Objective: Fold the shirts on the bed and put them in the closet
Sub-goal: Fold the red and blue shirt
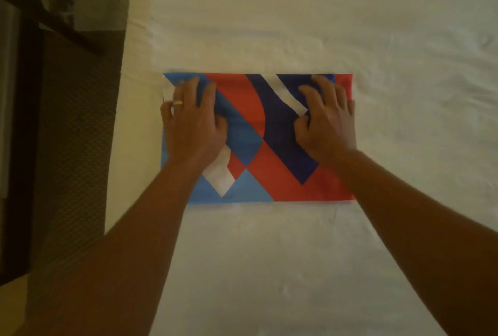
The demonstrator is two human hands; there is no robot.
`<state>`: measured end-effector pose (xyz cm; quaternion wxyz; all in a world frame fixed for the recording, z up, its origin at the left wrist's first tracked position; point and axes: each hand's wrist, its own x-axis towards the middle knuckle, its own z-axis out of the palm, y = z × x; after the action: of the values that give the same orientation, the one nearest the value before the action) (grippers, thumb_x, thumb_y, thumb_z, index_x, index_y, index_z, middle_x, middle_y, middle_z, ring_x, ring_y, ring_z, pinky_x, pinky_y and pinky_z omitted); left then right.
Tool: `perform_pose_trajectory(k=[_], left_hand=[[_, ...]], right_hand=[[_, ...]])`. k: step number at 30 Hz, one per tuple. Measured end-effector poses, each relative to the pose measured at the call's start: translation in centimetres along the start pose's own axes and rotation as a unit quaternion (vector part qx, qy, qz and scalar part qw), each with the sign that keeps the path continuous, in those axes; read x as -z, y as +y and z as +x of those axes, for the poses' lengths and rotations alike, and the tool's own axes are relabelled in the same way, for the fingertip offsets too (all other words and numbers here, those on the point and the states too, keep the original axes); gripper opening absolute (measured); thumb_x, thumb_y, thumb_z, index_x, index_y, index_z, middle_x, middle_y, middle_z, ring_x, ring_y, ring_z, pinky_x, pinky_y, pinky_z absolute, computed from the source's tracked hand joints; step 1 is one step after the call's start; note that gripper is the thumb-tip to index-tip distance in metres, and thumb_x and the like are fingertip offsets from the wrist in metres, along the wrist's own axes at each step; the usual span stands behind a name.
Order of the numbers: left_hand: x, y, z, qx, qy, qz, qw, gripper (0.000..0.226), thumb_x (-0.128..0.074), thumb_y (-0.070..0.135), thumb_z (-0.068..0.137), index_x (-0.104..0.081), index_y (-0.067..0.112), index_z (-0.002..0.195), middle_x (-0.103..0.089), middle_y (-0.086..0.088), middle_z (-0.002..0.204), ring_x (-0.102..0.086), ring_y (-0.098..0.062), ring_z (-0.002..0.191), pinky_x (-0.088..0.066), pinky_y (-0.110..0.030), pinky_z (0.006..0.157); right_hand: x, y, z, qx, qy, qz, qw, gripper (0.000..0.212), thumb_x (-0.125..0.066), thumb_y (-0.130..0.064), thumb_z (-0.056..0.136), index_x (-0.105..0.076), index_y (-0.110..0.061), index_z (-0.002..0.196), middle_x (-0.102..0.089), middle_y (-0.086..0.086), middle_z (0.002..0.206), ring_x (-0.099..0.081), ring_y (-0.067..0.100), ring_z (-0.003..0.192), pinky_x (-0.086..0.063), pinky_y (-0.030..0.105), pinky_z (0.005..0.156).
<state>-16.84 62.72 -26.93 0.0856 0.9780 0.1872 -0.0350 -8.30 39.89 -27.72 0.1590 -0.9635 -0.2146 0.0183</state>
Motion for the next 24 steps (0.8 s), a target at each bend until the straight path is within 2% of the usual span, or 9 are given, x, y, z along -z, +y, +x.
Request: perform_pose_trajectory(k=[2,4,6,9,11,13,16,20,24], left_hand=[[0.3,-0.3,2.3,-0.016,-0.037,0.012,0.999,0.065,-0.054,0.023,0.092,-0.037,0.018,0.154,-0.031,-0.011,0.161,-0.023,-0.034,0.15,-0.024,-0.054,0.112],[0.9,-0.6,4.2,-0.023,-0.061,0.012,0.998,0.062,-0.054,0.023,0.092,-0.039,0.018,0.152,-0.039,-0.011,0.154,-0.031,-0.033,0.145,-0.022,-0.053,0.114],[1.3,-0.9,5.3,-0.024,-0.07,0.022,0.997,0.052,-0.055,0.025,0.091,-0.048,0.017,0.143,-0.049,-0.014,0.137,-0.045,-0.037,0.129,-0.023,-0.051,0.112],[1.8,-0.8,6.0,-0.024,-0.087,0.059,0.994,0.035,-0.057,0.029,0.09,-0.056,0.016,0.123,-0.055,-0.015,0.119,-0.05,-0.039,0.116,-0.028,-0.051,0.103],[2.3,-0.5,6.0,-0.028,-0.091,0.071,0.993,0.024,-0.055,0.031,0.092,-0.06,0.017,0.111,-0.058,-0.014,0.109,-0.053,-0.039,0.108,-0.03,-0.05,0.098],[3.1,-0.4,5.5,-0.025,-0.085,0.059,0.994,0.017,-0.051,0.032,0.092,-0.06,0.018,0.096,-0.058,-0.009,0.093,-0.057,-0.037,0.093,-0.031,-0.05,0.095],[4.7,-0.2,4.2,-0.034,-0.075,0.027,0.996,0.02,-0.042,0.036,0.085,-0.053,0.019,0.082,-0.053,-0.003,0.074,-0.055,-0.034,0.072,-0.032,-0.048,0.089],[9.0,1.0,2.3,-0.053,-0.029,-0.005,0.998,0.02,-0.042,0.037,0.078,-0.05,0.019,0.077,-0.051,0.0,0.072,-0.052,-0.033,0.07,-0.03,-0.044,0.08],[13.9,2.6,0.4,-0.063,0.048,-0.025,0.997,0.015,-0.049,0.034,0.078,-0.049,0.019,0.076,-0.05,0.001,0.07,-0.05,-0.03,0.067,-0.024,-0.038,0.074]], right_hand=[[0.6,0.1,2.3,-0.011,-0.072,-0.018,0.997,0.063,-0.055,-0.016,0.079,-0.049,-0.013,0.141,-0.04,0.011,0.153,-0.037,0.036,0.136,-0.033,0.05,0.105],[1.1,0.5,4.1,-0.038,-0.124,-0.027,0.991,0.069,-0.056,-0.016,0.081,-0.041,-0.018,0.147,-0.038,0.007,0.152,-0.033,0.031,0.138,-0.027,0.048,0.11],[1.3,1.0,5.1,-0.043,-0.148,-0.051,0.987,0.067,-0.057,-0.019,0.082,-0.039,-0.021,0.147,-0.042,0.007,0.143,-0.038,0.03,0.131,-0.027,0.046,0.108],[1.4,1.4,5.7,-0.038,-0.171,-0.075,0.982,0.05,-0.059,-0.028,0.084,-0.048,-0.022,0.132,-0.053,0.006,0.12,-0.047,0.029,0.114,-0.03,0.047,0.098],[1.8,1.6,5.8,-0.029,-0.161,-0.087,0.983,0.026,-0.058,-0.031,0.088,-0.056,-0.021,0.111,-0.057,0.003,0.101,-0.053,0.027,0.099,-0.031,0.045,0.092],[2.5,1.7,5.4,-0.009,-0.167,-0.111,0.98,0.013,-0.055,-0.033,0.091,-0.057,-0.021,0.093,-0.051,0.002,0.091,-0.049,0.023,0.089,-0.031,0.044,0.089],[4.2,1.8,4.6,0.011,-0.181,-0.098,0.979,0.011,-0.052,-0.03,0.09,-0.053,-0.021,0.082,-0.049,-0.001,0.088,-0.042,0.02,0.087,-0.029,0.045,0.092],[8.7,1.6,3.9,0.025,-0.144,-0.047,0.988,0.015,-0.053,-0.024,0.086,-0.054,-0.02,0.072,-0.056,-0.004,0.07,-0.054,0.019,0.071,-0.02,0.039,0.092],[14.0,1.5,3.6,0.056,-0.073,-0.019,0.996,0.015,-0.054,-0.017,0.085,-0.053,-0.016,0.07,-0.055,-0.003,0.063,-0.053,0.021,0.061,-0.014,0.032,0.08]])
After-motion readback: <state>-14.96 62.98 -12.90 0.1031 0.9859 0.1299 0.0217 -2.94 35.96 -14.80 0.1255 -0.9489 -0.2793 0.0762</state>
